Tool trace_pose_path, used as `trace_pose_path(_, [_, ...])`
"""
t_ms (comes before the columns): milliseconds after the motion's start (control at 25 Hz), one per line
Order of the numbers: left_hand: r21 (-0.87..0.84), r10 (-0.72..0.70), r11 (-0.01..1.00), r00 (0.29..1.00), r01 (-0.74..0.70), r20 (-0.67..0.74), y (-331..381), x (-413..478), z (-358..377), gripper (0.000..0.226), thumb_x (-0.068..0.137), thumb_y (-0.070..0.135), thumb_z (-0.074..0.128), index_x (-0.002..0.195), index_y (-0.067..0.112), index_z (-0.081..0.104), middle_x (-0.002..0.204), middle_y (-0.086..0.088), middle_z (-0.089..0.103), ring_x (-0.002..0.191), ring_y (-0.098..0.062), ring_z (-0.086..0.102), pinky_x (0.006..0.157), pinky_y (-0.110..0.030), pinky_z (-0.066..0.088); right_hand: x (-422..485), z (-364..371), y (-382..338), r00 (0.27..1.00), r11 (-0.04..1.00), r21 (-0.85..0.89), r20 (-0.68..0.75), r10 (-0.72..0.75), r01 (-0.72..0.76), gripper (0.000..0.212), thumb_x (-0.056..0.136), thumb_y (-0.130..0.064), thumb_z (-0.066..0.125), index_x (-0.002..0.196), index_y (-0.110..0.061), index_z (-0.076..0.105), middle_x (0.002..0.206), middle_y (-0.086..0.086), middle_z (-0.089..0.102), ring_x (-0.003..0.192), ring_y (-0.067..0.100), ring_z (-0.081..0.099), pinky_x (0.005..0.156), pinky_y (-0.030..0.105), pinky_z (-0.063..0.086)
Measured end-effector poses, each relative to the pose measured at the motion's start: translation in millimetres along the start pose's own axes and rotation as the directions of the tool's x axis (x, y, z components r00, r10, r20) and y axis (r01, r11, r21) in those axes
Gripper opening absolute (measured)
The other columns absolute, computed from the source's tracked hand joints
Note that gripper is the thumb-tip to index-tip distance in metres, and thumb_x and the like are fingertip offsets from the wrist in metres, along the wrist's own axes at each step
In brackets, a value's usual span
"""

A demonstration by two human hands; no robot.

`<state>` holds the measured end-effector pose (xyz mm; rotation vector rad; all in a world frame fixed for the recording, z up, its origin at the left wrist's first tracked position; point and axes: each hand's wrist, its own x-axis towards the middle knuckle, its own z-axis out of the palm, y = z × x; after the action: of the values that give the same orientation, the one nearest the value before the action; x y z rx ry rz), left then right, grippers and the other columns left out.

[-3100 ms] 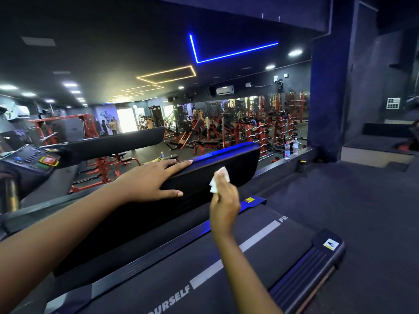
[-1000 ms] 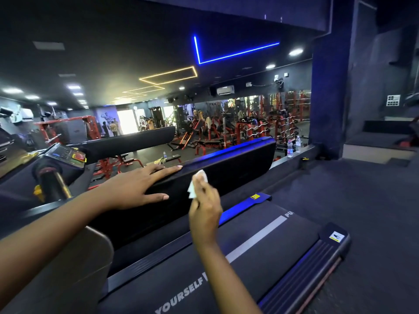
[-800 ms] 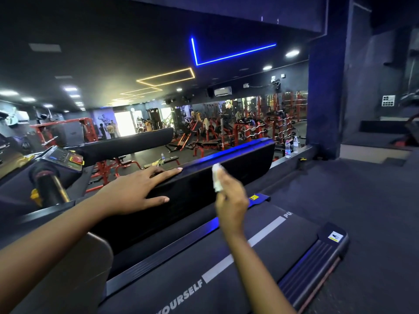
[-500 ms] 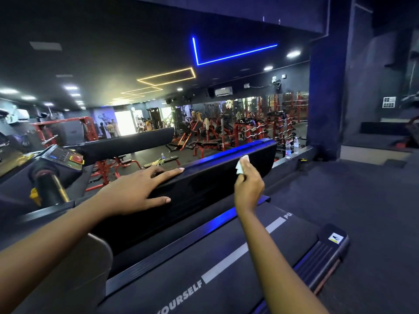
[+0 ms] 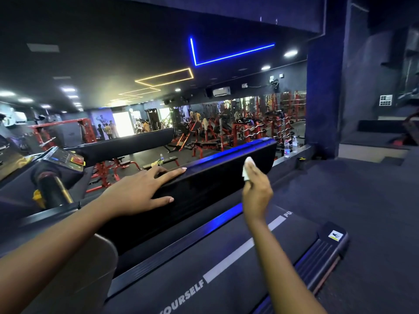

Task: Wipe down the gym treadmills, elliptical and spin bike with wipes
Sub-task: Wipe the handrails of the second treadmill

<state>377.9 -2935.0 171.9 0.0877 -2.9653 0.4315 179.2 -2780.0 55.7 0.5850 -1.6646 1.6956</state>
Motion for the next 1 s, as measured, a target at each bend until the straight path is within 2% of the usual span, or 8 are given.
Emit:
trace_pose_path(120, [0.011,-0.007,1.000,1.000,0.007,0.008,-0.5,0.8,0.9,0.070,0.072,0.081,0.016,0.119,0.065,-0.032,0.146,0.006,0.022,0.126,-0.014,0.040,0.096,-0.034,0.044,-1.0,3.5,28.2,0.981,0.986,-0.015,0.103,0.165,-0.164,0.047,0.077,0.024,0.047,0.118,0.003,0.061,0.125,0.014,0.058,0.117,0.028,0.055,0.096,-0.005,0.022])
trace_pose_path(240, [0.032,-0.006,0.999,1.000,0.006,0.010,-2.0,2.2,0.3,0.070,0.074,0.081,0.020,0.121,0.063,-0.029,0.146,0.005,0.024,0.127,-0.015,0.040,0.098,-0.034,0.043,-33.1,16.5,14.3,0.977,0.979,0.013,0.064,0.204,-0.205,0.045,0.074,0.023,0.050,0.113,0.004,0.064,0.117,0.018,0.062,0.107,0.030,0.060,0.092,-0.003,0.026])
trace_pose_path(400, [0.060,-0.032,0.998,0.999,0.031,0.016,1.4,1.3,-1.8,0.071,0.088,0.066,0.036,0.128,0.058,-0.022,0.148,0.002,0.025,0.131,-0.017,0.037,0.102,-0.036,0.040,-87.5,32.9,-35.0,0.995,0.995,0.033,-0.016,0.099,-0.098,0.045,0.069,0.008,0.044,0.106,-0.001,0.069,0.103,0.013,0.068,0.094,0.013,0.055,0.090,0.006,0.034])
trace_pose_path(640, [0.106,-0.039,0.994,0.999,0.039,-0.010,6.1,-8.1,-8.7,0.071,0.092,0.058,0.039,0.135,0.050,-0.017,0.151,0.001,0.024,0.134,-0.019,0.035,0.102,-0.034,0.039,-121.5,24.5,-85.6,0.997,0.989,0.146,0.066,-0.035,0.025,0.046,0.073,-0.004,0.036,0.103,-0.005,0.071,0.103,0.004,0.069,0.096,0.006,0.057,0.090,0.007,0.040])
trace_pose_path(760, [0.129,0.006,0.992,1.000,-0.002,-0.029,-2.3,-30.9,-12.0,0.072,0.083,0.076,0.022,0.133,0.050,-0.022,0.153,0.004,0.019,0.135,-0.015,0.033,0.101,-0.029,0.038,-63.1,12.5,-82.5,1.000,0.990,0.137,0.019,-0.024,0.021,0.048,0.072,0.004,0.038,0.109,-0.001,0.068,0.108,0.004,0.066,0.100,0.008,0.058,0.094,0.003,0.034])
trace_pose_path(880, [0.087,-0.001,0.996,0.999,0.005,-0.037,-14.2,-60.8,-15.3,0.088,0.050,0.090,-0.016,0.128,0.051,-0.030,0.154,0.007,0.015,0.135,-0.012,0.033,0.101,-0.027,0.039,4.8,11.1,-82.6,0.984,0.998,0.048,0.174,0.032,-0.041,0.036,0.088,0.004,0.046,0.120,-0.002,0.061,0.121,0.006,0.061,0.108,0.010,0.055,0.091,-0.001,0.031])
trace_pose_path(920, [0.075,-0.019,0.997,0.999,0.022,-0.031,-17.9,-69.4,-15.0,0.090,0.046,0.091,-0.022,0.127,0.052,-0.030,0.154,0.007,0.017,0.134,-0.012,0.034,0.101,-0.028,0.040,13.0,14.2,-81.5,0.964,0.998,0.008,0.260,0.060,-0.064,0.031,0.093,-0.004,0.045,0.120,-0.002,0.060,0.123,0.008,0.060,0.109,0.014,0.054,0.089,0.004,0.034])
trace_pose_path(1000, [0.062,-0.041,0.997,0.999,0.042,-0.016,-22.1,-79.8,-13.4,0.090,0.045,0.089,-0.028,0.127,0.053,-0.030,0.152,0.007,0.022,0.132,-0.012,0.037,0.098,-0.028,0.042,5.1,22.7,-90.6,0.918,0.978,-0.203,0.395,0.036,0.049,0.030,0.091,0.000,0.048,0.119,0.003,0.059,0.123,0.015,0.059,0.110,0.028,0.054,0.090,0.025,0.043])
